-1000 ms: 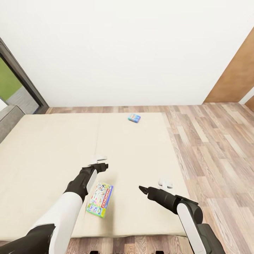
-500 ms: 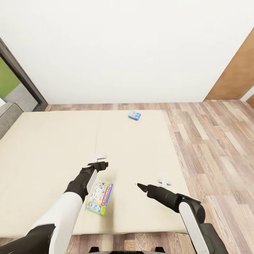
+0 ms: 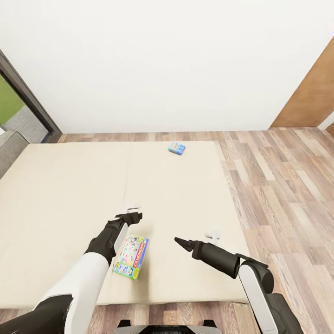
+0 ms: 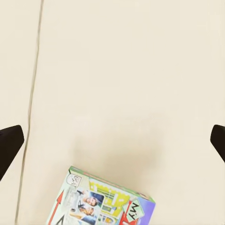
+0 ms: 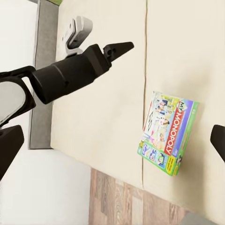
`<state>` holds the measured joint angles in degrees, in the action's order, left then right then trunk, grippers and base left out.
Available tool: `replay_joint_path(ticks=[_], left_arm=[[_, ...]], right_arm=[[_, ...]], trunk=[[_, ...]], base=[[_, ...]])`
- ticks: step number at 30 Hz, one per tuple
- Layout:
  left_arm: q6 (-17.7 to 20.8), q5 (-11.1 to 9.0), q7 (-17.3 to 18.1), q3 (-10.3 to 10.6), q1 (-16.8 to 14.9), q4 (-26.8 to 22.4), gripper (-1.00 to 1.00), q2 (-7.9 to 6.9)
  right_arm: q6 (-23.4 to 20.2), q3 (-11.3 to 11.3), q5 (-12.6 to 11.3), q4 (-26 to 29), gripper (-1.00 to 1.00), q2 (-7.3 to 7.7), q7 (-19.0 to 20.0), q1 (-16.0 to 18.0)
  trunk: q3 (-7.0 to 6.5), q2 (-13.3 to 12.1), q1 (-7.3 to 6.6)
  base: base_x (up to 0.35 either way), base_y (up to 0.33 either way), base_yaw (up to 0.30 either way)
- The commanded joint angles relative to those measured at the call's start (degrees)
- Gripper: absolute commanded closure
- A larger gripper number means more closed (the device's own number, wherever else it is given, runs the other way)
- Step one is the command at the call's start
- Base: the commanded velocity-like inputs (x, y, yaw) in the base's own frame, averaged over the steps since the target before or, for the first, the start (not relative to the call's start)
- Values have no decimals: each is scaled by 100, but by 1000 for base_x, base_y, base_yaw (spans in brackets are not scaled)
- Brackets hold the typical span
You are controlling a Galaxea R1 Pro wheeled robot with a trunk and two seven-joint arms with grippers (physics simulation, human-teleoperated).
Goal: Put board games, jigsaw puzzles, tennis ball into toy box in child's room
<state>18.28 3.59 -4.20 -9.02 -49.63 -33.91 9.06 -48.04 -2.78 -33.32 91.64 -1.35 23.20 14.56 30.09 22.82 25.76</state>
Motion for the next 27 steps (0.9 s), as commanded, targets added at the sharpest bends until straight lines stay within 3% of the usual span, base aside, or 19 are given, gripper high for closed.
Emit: replay_joint_path(ticks=[1, 15, 27], left_arm=[[31, 37, 7, -29, -2, -10, -100, 8], [-55, 29, 4, -36, -2, 13, -100, 0], [-53, -25, -2, -97, -2, 343, -100, -55]], right_arm=[[-27, 8, 10, 3, -100, -1, 28, 3], [-9, 54, 14, -18, -100, 3, 79, 3], [-38, 117, 18, -23, -100, 3, 79, 3]], trunk=[[18, 10, 3], [150, 10, 3], [263, 10, 3]], base=[[0, 0, 0], [0, 0, 0], [0, 0, 0]])
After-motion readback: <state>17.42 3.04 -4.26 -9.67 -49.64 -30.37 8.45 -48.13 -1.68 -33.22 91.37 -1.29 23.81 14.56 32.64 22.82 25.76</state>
